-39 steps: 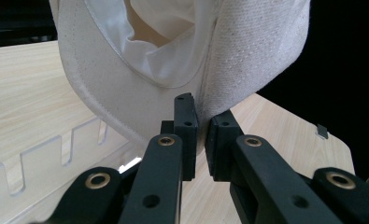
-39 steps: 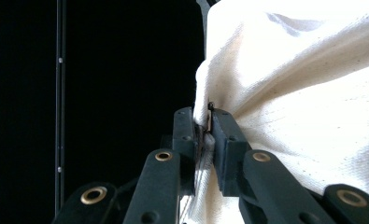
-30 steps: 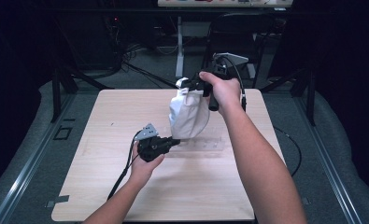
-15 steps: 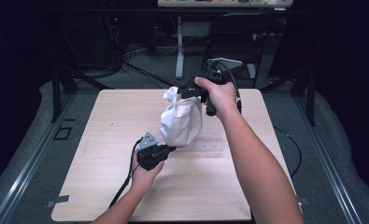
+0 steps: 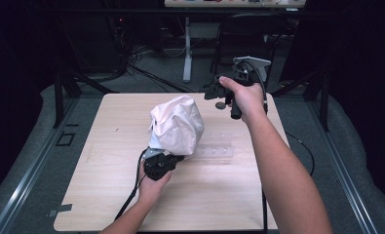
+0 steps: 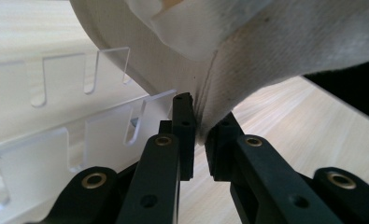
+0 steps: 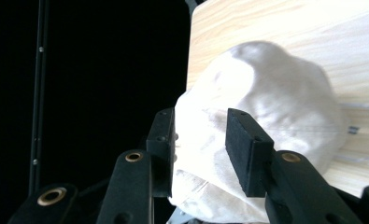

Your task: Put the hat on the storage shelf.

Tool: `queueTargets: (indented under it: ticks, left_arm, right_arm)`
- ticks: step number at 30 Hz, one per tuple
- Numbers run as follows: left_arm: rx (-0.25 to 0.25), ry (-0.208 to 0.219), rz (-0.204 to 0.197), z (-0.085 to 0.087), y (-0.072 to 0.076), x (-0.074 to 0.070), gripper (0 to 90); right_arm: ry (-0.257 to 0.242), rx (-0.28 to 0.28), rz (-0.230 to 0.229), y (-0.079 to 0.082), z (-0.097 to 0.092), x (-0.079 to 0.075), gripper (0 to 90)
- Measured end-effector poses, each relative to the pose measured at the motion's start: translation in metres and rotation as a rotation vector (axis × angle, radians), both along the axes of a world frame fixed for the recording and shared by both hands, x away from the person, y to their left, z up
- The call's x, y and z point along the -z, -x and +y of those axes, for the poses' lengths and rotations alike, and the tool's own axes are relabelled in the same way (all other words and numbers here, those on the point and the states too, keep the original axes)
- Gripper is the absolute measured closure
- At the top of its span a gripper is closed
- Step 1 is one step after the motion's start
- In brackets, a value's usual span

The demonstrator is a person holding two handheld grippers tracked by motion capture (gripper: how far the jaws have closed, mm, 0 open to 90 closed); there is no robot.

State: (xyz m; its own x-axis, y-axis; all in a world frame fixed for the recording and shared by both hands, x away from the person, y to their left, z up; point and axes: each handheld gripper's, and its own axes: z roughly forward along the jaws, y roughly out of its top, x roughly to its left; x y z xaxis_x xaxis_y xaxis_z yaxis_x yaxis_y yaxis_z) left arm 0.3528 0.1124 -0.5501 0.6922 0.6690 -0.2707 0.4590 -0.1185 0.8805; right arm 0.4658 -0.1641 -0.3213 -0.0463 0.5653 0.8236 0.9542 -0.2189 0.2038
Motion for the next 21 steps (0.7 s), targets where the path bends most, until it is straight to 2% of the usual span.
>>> queueTargets:
  ticks: [1, 2, 5, 6, 7, 9, 10, 11, 12, 13, 15, 16, 18, 21]
  left_arm:
    - [-0.011, 0.025, 0.008, 0.0, 0.0, 0.002, 83.6]
    - [0.01, 0.002, -0.005, 0.002, 0.0, 0.003, 83.5]
    - [-0.002, -0.016, -0.018, -0.004, 0.003, 0.005, 83.5]
    - [0.014, -0.061, -0.031, -0.001, 0.002, 0.005, 83.4]
    - [0.019, -0.067, -0.033, -0.001, 0.002, 0.005, 83.3]
    - [0.022, -0.067, -0.03, 0.001, 0.001, 0.005, 83.3]
    - [0.015, -0.053, -0.017, 0.0, 0.001, 0.005, 83.3]
    - [0.014, -0.061, -0.025, 0.001, 0.0, 0.004, 83.1]
    - [0.019, -0.052, -0.015, 0.001, 0.0, 0.004, 82.9]
    - [0.011, -0.064, -0.013, 0.0, 0.001, 0.003, 82.2]
    - [-0.008, -0.044, 0.001, -0.002, 0.001, 0.004, 73.3]
    - [-0.003, -0.045, 0.015, -0.001, 0.001, 0.004, 68.3]
    - [0.0, -0.065, 0.0, 0.001, 0.002, 0.005, 67.4]
    - [0.015, -0.094, 0.005, 0.006, 0.007, 0.006, 62.0]
  right_arm:
    - [0.007, -0.005, 0.001, 0.0, -0.002, 0.0, 63.7]
    - [0.008, 0.003, -0.001, 0.001, -0.004, -0.001, 63.9]
    - [0.011, 0.01, -0.002, 0.002, -0.01, -0.002, 64.0]
    - [0.012, 0.017, -0.004, 0.002, -0.013, -0.003, 64.0]
    - [0.011, 0.018, -0.004, 0.003, -0.014, -0.003, 64.0]
    - [0.017, 0.02, -0.005, 0.003, -0.016, -0.004, 64.2]
    - [0.019, 0.023, -0.007, 0.004, -0.017, -0.004, 64.2]
    - [0.027, 0.029, -0.007, 0.004, -0.018, -0.004, 64.2]
    - [0.033, 0.022, -0.008, 0.004, -0.02, -0.003, 64.2]
    - [0.038, 0.028, -0.008, 0.004, -0.02, -0.003, 64.2]
    - [0.048, 0.031, -0.009, 0.005, -0.022, -0.003, 64.2]
    - [0.051, 0.027, -0.01, 0.005, -0.023, -0.003, 64.2]
    - [0.055, 0.028, -0.011, 0.005, -0.024, -0.003, 64.1]
    - [0.083, 0.023, -0.016, 0.007, -0.025, -0.002, 63.9]
